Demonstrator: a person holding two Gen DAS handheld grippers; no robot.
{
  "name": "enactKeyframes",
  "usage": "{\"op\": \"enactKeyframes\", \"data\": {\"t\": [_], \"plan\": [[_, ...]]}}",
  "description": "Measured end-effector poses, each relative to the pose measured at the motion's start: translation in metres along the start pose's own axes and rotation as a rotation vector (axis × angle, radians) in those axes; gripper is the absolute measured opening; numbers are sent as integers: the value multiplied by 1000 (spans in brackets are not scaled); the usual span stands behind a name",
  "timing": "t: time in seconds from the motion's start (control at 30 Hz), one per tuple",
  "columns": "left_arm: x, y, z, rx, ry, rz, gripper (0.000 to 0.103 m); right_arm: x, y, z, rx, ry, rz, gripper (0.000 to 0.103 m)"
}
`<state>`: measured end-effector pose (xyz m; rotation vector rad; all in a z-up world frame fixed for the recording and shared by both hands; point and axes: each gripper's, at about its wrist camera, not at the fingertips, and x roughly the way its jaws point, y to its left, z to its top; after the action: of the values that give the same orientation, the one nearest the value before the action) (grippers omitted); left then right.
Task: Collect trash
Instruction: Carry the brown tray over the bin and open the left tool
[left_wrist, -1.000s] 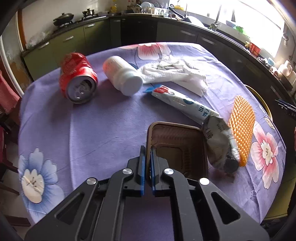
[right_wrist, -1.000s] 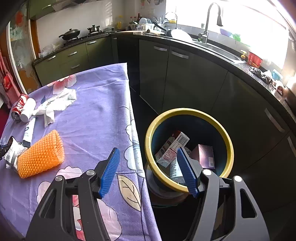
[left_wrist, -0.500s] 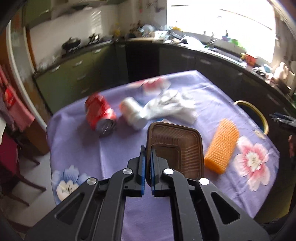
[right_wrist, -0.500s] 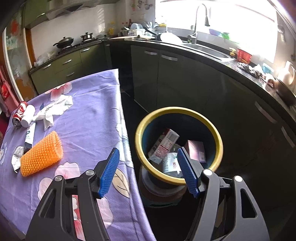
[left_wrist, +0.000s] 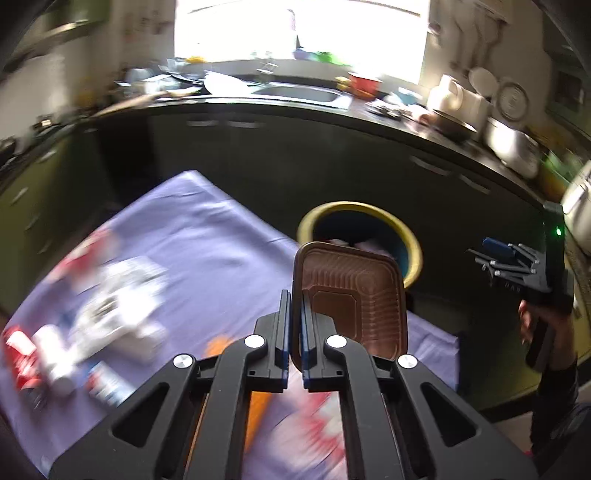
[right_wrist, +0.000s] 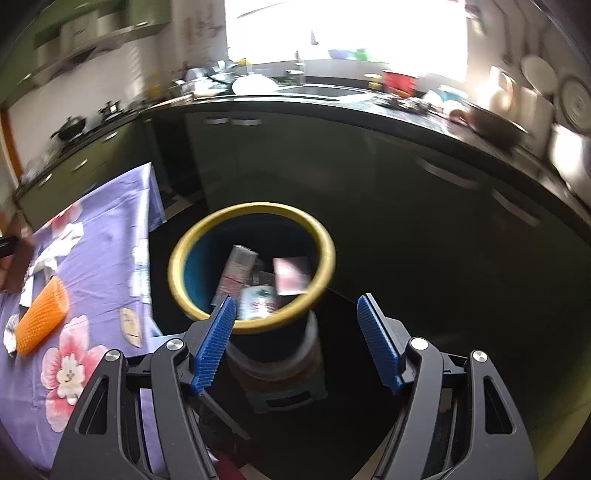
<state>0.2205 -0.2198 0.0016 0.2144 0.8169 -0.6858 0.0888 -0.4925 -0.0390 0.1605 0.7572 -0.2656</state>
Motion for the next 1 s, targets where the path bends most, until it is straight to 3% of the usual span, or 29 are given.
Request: {"op": "enactKeyframes", "data": {"t": [0.2,0.37,0.43,0.5,0.6,0.73,1.0], "plan": [[81,-57,50,72,59,-61,5,4,-48,-19,97,26,-31,69],[143,-78,74,52,111,-70,5,10,-67,-29,134,55,-54,69],[166,-76,80,27,125,-67,14,10,-69,-30,139,57,-58,72],[176,-71,83,-14,132,-56,50,7,-70,-30,141,52,-58,74],[163,-64,81,-46,96,-67,51,5,-68,-31,136,49,-55,74],[109,-54,70,-33,2,-46,51,8,-58,-30,119,59,-32,74],[-7,-9,10,-94,-135,19,58,14,11,-27,-9,75,75,74]]}}
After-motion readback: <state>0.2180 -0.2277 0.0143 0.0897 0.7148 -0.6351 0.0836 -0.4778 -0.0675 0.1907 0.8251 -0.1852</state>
